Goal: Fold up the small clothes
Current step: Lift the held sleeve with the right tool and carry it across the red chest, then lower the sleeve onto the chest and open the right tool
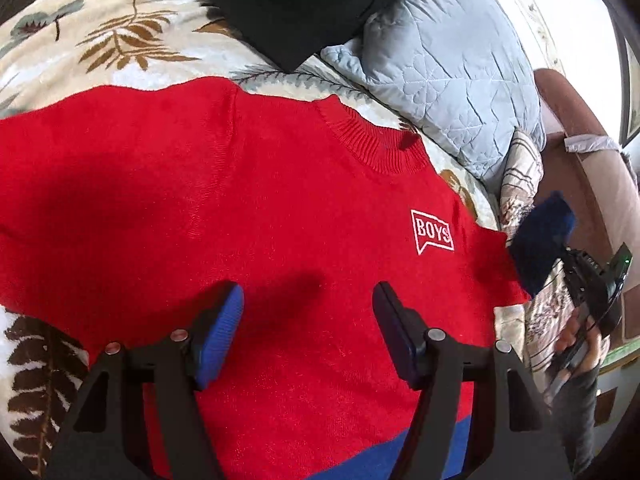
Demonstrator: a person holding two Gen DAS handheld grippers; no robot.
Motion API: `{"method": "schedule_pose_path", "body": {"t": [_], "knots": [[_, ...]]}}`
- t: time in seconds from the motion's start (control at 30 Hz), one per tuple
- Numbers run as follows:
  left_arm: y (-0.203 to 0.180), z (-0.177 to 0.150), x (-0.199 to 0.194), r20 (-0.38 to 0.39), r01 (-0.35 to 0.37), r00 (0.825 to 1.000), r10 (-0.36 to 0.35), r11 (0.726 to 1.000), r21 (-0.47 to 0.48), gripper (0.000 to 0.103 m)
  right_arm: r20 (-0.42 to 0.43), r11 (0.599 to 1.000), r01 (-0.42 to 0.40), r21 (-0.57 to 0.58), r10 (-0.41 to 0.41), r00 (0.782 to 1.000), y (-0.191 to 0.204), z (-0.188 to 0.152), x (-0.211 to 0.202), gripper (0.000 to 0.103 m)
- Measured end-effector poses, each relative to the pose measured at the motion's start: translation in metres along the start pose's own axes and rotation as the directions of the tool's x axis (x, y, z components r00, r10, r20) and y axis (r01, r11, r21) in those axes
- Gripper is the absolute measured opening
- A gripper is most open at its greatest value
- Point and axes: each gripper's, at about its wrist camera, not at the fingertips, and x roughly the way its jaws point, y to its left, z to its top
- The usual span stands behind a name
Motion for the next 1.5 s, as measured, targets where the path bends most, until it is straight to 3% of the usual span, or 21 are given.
{"method": "schedule_pose_path", "body": {"t": [0.2, 0.4, 0.7, 0.73, 0.8, 0.87, 0.93, 1.0, 1.07, 1.13, 1.2, 1.23, 1.27, 1.37, 1.5], "knots": [[0.008, 0.004, -0.006, -0.006, 0.032, 0.999, -0.032, 0.999, -0.032, 0.066, -0.103, 0.992, -0.089, -0.087, 0.08, 0.991, 0.07, -0.036, 0.023, 0.005], [0.017, 0.01, -0.012, -0.014, 0.08, 0.997, -0.082, 0.993, -0.085, 0.066, -0.223, 0.97, -0.178, -0.164, 0.14, 0.965, 0.141, -0.084, 0.046, 0.005], [0.031, 0.017, -0.028, 0.027, 0.147, 0.989, -0.144, 0.98, -0.132, 0.066, -0.395, 0.905, -0.333, -0.265, 0.214, 0.894, 0.239, -0.166, 0.062, 0.007], [0.031, 0.017, -0.028, 0.024, 0.154, 0.988, -0.152, 0.979, -0.136, 0.066, -0.431, 0.899, -0.343, -0.272, 0.205, 0.879, 0.245, -0.177, 0.066, 0.014], [0.032, 0.017, -0.025, 0.015, 0.166, 0.986, -0.166, 0.976, -0.14, 0.066, -0.516, 0.894, -0.354, -0.275, 0.173, 0.839, 0.249, -0.195, 0.07, 0.017], [0.031, 0.017, -0.021, 0.002, 0.182, 0.983, -0.184, 0.973, -0.145, 0.066, -0.546, 0.89, -0.374, -0.262, 0.183, 0.817, 0.244, -0.198, 0.063, 0.017], [0.028, 0.016, -0.015, -0.015, 0.193, 0.98, -0.197, 0.97, -0.148, 0.066, -0.538, 0.889, -0.393, -0.235, 0.217, 0.815, 0.23, -0.19, 0.046, 0.019], [0.024, 0.014, -0.007, -0.033, 0.202, 0.977, -0.209, 0.968, -0.152, 0.066, -0.505, 0.903, -0.384, -0.194, 0.243, 0.828, 0.208, -0.172, 0.031, 0.028], [0.02, 0.012, 0.002, -0.05, 0.219, 0.972, -0.229, 0.962, -0.161, 0.066, -0.452, 0.933, -0.341, -0.117, 0.256, 0.855, 0.169, -0.147, 0.017, 0.037], [0.017, 0.01, 0.011, -0.041, 0.234, 0.969, -0.245, 0.956, -0.177, 0.066, -0.399, 0.958, -0.285, -0.024, 0.252, 0.882, 0.128, -0.127, 0.01, 0.038], [0.012, 0.009, 0.012, 0.003, 0.228, 0.973, -0.231, 0.959, -0.171, 0.051, -0.35, 0.974, -0.219, 0.058, 0.225, 0.909, 0.088, -0.111, 0.005, 0.038], [0.01, 0.009, 0.012, 0.021, 0.221, 0.975, -0.22, 0.963, -0.157, 0.015, -0.323, 0.978, -0.176, 0.113, 0.204, 0.924, 0.063, -0.105, 0.002, 0.038], [0.006, 0.01, 0.012, 0.026, 0.208, 0.978, -0.206, 0.969, -0.136, 0.003, -0.305, 0.976, -0.145, 0.165, 0.19, 0.933, 0.043, -0.102, 0.0, 0.038], [0.006, 0.014, -0.001, 0.09, 0.186, 0.98, -0.175, 0.975, -0.125, 0.002, -0.273, 0.939, -0.097, 0.33, 0.194, 0.942, -0.01, -0.102, -0.003, 0.038], [0.003, 0.017, -0.004, 0.098, 0.167, 0.983, -0.158, 0.981, -0.096, 0.003, -0.309, 0.895, -0.095, 0.436, 0.248, 0.918, -0.03, -0.118, 0.014, 0.039]]}}
